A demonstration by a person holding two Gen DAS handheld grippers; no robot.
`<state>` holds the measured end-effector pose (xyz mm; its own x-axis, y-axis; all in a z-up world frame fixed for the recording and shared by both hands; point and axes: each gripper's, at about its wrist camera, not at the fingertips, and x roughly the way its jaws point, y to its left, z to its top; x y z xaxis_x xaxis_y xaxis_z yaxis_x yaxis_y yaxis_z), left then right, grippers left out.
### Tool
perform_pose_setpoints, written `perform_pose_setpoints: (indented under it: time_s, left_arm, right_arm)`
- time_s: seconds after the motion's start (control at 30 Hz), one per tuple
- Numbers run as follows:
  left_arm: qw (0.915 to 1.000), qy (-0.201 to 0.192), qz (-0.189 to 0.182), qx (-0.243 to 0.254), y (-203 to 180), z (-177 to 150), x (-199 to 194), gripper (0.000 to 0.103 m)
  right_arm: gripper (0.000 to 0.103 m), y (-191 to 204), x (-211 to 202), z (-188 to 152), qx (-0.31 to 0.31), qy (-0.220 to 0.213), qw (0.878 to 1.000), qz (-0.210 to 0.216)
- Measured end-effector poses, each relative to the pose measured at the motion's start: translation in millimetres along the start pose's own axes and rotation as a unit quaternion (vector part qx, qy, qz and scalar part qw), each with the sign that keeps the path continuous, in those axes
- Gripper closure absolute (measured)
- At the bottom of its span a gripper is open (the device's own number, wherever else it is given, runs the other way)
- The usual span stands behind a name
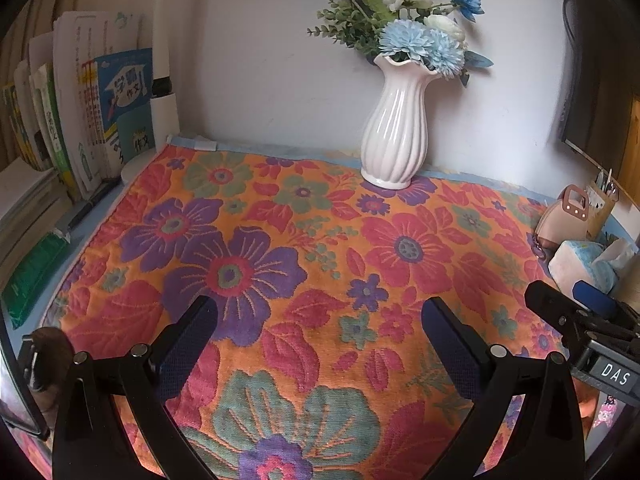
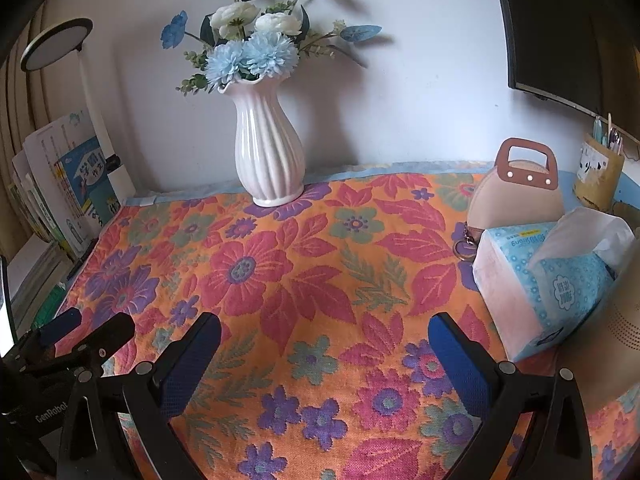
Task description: Organize soft objects
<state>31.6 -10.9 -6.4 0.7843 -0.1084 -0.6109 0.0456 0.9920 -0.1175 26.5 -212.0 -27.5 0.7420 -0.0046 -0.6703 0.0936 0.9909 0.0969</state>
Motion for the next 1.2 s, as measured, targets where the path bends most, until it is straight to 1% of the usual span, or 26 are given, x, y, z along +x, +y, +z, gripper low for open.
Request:
perform_pose_setpoints:
  time_s: [0.57, 0.8, 1.2]
  left_arm:
    - [0.9999, 0.009, 0.002, -0.013, 4.7, 0.2, 2.8, 0.001]
    - [0.9999, 0.01, 0.009, -0.007, 3.6, -0.1, 3.9, 0.001]
    - [0.9999, 0.012, 0.004, -0.002, 2.7, -1.1, 4.3, 0.001]
  right_arm:
    - [0.0, 1.5, 2.0, -1.0, -0.005, 0.002, 1.0, -0.003]
    - [0.0, 1.7, 2.6, -1.2, -0.006, 0.004, 1.0, -0.004]
    - [0.0, 3.2, 3.1, -1.4, -0.009, 0.007, 1.0, -0.005]
